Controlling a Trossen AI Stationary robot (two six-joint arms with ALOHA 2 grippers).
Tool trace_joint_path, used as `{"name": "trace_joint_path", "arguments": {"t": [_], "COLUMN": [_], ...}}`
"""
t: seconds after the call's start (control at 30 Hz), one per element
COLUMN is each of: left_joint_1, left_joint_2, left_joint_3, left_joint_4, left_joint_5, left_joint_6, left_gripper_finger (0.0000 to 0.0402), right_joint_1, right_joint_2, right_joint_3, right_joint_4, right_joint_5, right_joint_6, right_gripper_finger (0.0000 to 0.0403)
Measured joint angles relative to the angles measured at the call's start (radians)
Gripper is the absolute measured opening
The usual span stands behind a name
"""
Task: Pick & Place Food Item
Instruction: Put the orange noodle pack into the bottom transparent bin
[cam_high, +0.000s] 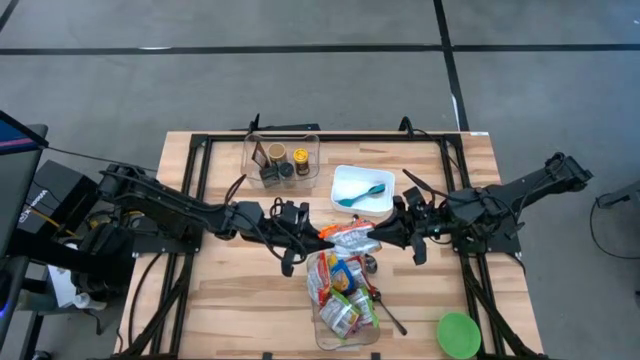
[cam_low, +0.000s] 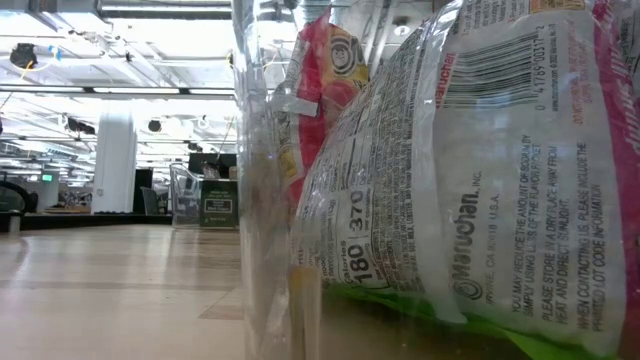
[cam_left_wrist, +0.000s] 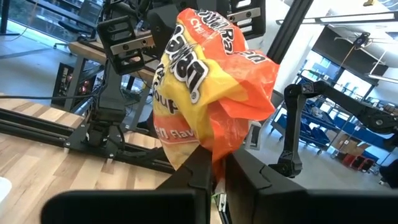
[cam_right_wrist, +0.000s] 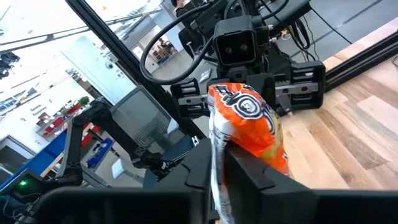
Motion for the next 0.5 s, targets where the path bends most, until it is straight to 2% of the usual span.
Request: {"name": "trace_joint_path", "arguments": {"t": [0.3, 0.5], "left_joint_1": [0.0, 0.0], "left_joint_2": [0.0, -0.001], "left_joint_3": [0.0, 0.0], "left_joint_4": [0.0, -0.001], "left_joint_5": [0.0, 0.0], "left_joint_6": [-0.004, -0.056], "left_gripper_finger": [0.0015, 0.0016], "right_joint_1": [-0.008, -0.03], "right_joint_2": [-0.007, -0.075], "right_joint_3": [0.0, 0.001], "right_joint_4": [-0.011, -0.143], "right_joint_5": [0.002, 0.001], "right_joint_6": [-0.068, -0.063], "right_gripper_finger": [0.0125, 0.0159]}}
